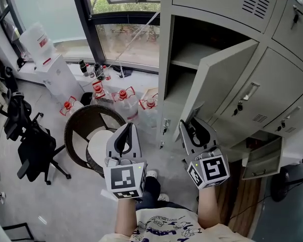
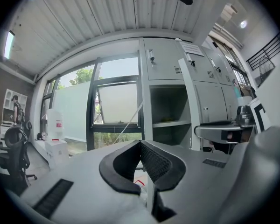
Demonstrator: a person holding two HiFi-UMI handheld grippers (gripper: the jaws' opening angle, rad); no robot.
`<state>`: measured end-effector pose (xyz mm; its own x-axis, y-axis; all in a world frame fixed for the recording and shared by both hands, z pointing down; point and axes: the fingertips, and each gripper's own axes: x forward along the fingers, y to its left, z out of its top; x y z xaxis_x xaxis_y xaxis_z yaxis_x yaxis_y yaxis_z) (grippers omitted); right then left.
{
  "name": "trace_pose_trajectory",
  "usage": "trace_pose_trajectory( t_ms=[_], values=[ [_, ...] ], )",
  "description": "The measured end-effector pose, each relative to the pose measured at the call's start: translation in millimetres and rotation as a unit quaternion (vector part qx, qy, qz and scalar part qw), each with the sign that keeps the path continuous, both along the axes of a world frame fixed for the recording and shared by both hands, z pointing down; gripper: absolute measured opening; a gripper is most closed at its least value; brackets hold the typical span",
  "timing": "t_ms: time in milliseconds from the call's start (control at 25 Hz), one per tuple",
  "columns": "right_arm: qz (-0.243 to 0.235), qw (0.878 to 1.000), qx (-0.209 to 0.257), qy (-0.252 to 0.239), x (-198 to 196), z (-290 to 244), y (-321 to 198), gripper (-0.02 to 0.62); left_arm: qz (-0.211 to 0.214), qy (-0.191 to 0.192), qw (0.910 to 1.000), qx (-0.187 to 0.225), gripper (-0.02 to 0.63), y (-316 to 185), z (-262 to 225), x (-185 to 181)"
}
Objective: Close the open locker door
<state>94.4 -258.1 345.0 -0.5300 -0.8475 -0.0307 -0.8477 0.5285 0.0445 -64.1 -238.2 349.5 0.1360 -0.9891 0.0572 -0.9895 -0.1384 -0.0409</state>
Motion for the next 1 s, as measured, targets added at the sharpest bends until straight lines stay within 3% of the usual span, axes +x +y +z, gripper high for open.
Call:
trace_pose_trajectory(
  t_ms=[1000],
  values=[
    [0.008, 1.0, -0.003, 0.01, -44.1, -0.8, -89.9, 0.095, 0.009, 0.008, 0.9999, 0.012, 0.003, -91.2, -8.2, -36.7]
  ],
)
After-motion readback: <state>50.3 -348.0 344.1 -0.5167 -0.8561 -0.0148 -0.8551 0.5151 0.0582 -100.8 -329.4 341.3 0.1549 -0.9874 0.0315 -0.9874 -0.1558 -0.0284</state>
